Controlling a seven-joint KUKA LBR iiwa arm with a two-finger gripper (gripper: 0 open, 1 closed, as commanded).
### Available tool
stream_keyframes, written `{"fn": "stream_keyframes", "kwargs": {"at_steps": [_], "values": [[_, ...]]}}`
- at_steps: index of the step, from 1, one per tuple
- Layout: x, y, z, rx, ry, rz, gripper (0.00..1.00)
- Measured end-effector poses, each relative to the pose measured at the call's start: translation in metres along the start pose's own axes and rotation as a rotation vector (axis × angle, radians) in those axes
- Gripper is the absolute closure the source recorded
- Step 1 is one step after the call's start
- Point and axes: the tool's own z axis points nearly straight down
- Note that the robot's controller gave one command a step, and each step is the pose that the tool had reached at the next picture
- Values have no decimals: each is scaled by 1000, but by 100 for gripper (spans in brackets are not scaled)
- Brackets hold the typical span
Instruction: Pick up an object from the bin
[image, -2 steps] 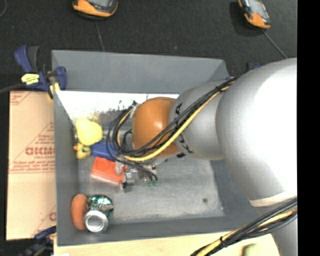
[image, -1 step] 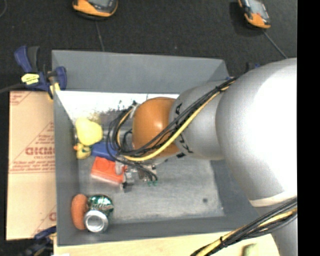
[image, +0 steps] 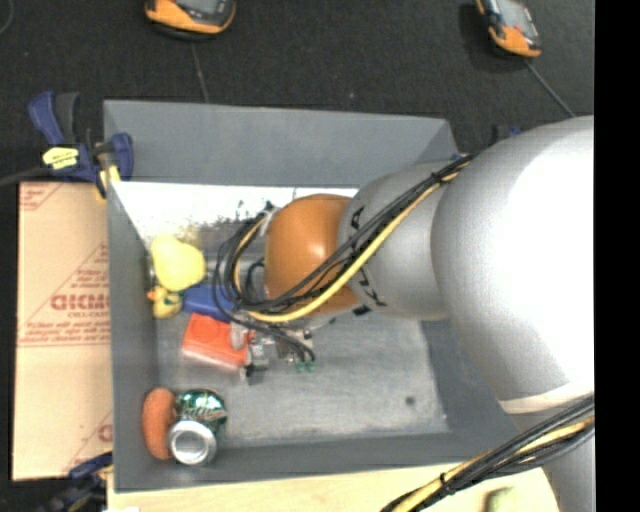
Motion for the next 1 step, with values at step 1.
{"fn": "stream_keyframes", "kwargs": {"at_steps": [1], "values": [[-24,-17,1,-4,-12,-35,100]]}}
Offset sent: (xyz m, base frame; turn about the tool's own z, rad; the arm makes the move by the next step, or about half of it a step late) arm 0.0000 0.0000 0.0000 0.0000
